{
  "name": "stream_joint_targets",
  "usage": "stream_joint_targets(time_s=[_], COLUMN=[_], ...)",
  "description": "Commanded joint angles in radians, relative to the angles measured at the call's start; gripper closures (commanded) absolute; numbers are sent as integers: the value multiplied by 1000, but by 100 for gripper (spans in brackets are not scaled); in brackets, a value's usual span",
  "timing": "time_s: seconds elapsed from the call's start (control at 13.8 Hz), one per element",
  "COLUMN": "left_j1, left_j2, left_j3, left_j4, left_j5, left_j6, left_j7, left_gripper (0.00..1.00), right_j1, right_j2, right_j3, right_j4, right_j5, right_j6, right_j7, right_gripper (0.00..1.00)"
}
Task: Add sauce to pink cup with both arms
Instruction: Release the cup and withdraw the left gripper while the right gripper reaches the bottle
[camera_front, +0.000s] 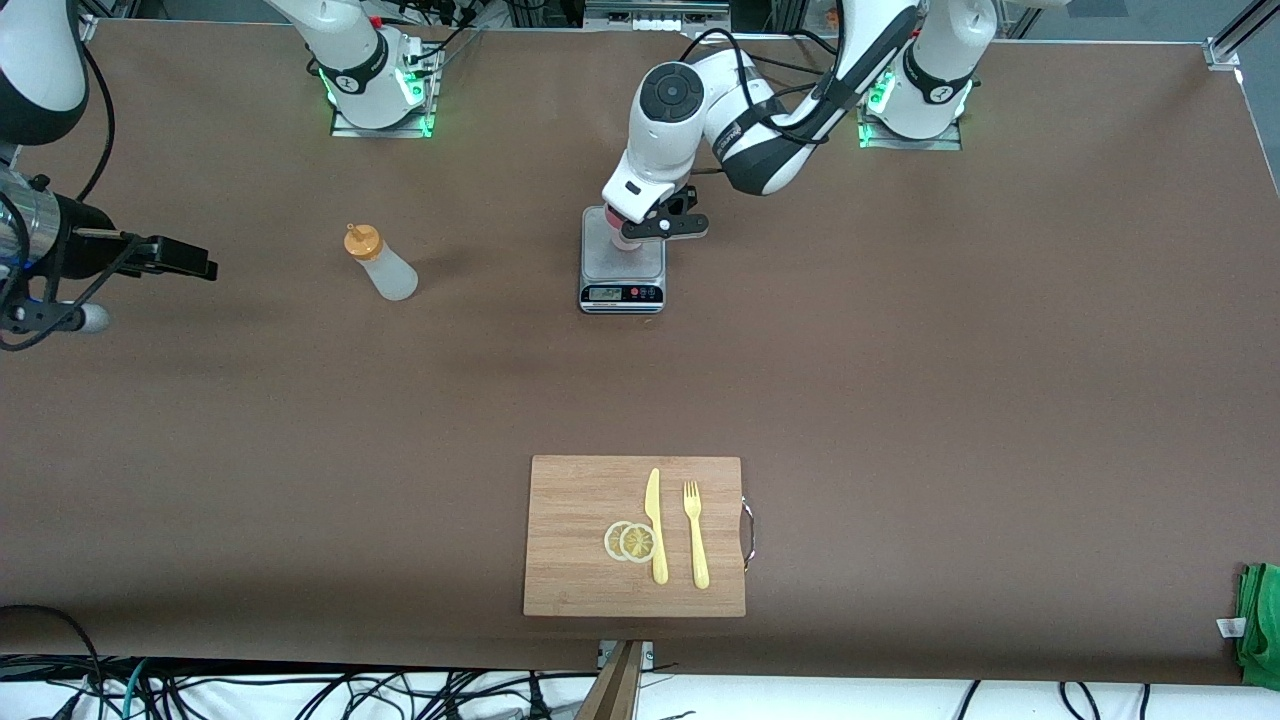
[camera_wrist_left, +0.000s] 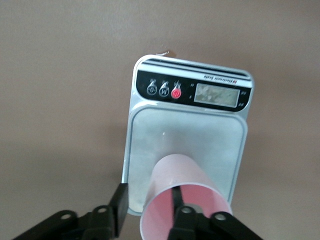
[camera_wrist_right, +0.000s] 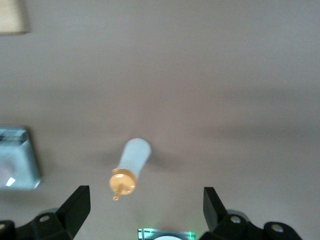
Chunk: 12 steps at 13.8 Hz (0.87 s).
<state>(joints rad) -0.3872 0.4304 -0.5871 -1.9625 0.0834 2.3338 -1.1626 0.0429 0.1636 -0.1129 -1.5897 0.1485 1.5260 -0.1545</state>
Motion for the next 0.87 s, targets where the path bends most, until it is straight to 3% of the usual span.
stream_joint_targets(time_s=[0.0,0.14,0.29,0.51,0.65,0.8], left_j1=[8,27,57,68,103,137], left_j2=[-22,-38,-51,-68,-74,-105], left_j3=[4,4,21,90,131,180], left_j4=[43,97,181,299,379,415], left_j5=[-13,-65,-99,-108,-135,-136], left_j6=[-33,-123,-250,-391,-464,-485], left_j7=[9,76,182,271,338,345], left_gripper=[0,0,0,0,0,0], right_j1=[-61,-64,-72,-93,-144,-173], right_j2=[7,2,-4,-55,-49,-42], right_j3=[-5,-5,-10,-19,-21,-21], right_j4=[-52,-116,-191,-367,-436,-490], right_j5=[115,126,210,285,365,391], right_j6=[34,66,94,181,189,191], right_j7=[-318,-475,-676,-906,-1124,-1310], right_gripper=[0,0,0,0,0,0])
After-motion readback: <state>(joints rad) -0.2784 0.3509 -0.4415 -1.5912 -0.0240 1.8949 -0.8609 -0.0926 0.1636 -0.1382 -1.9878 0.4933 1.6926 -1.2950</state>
